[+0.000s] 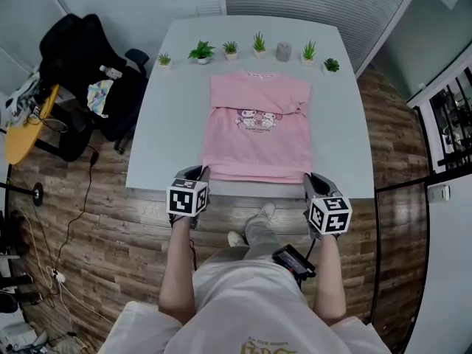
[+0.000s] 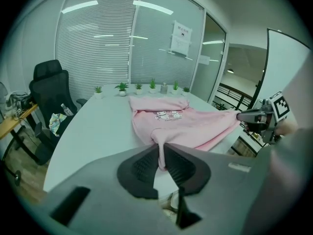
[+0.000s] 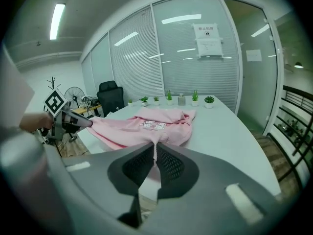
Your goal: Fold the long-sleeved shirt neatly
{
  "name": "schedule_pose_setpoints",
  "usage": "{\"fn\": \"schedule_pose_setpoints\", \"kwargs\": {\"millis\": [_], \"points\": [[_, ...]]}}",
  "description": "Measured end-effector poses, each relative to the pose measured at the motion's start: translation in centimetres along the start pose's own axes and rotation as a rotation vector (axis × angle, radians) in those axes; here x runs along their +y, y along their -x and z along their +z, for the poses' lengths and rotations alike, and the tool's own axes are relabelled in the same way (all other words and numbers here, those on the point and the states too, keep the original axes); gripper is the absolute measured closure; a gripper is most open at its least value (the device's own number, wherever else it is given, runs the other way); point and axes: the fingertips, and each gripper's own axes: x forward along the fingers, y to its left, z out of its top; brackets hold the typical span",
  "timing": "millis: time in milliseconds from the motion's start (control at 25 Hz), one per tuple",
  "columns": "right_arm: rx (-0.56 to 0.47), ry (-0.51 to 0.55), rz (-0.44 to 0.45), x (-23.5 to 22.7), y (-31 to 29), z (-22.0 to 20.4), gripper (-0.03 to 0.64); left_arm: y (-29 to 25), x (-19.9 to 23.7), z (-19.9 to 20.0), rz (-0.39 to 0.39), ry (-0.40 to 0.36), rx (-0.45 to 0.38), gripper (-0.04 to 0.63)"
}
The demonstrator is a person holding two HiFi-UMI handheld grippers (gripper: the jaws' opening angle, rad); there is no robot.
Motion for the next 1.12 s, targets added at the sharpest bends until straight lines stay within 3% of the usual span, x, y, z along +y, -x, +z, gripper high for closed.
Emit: {"fn": "schedule_pose_setpoints", "kwargs": {"millis": [520, 880, 1120], "points": [[-0.118, 0.002, 0.046, 0.7, 3.5, 5.4, 0.591, 4.6, 0.1, 5.8, -0.025, -0.016, -0.112, 0.558], [-0.208, 0.015, 0.1, 1.7, 7.3, 8.5, 0.591, 8.8, -1.0, 8.4, -0.048, -0.029, -0.201, 0.555], [-0.216, 0.047, 0.103, 3.1, 9.1, 8.9, 0.591, 10.5, -1.4, 8.2, -0.056, -0.041, -0.207, 0.555]]}}
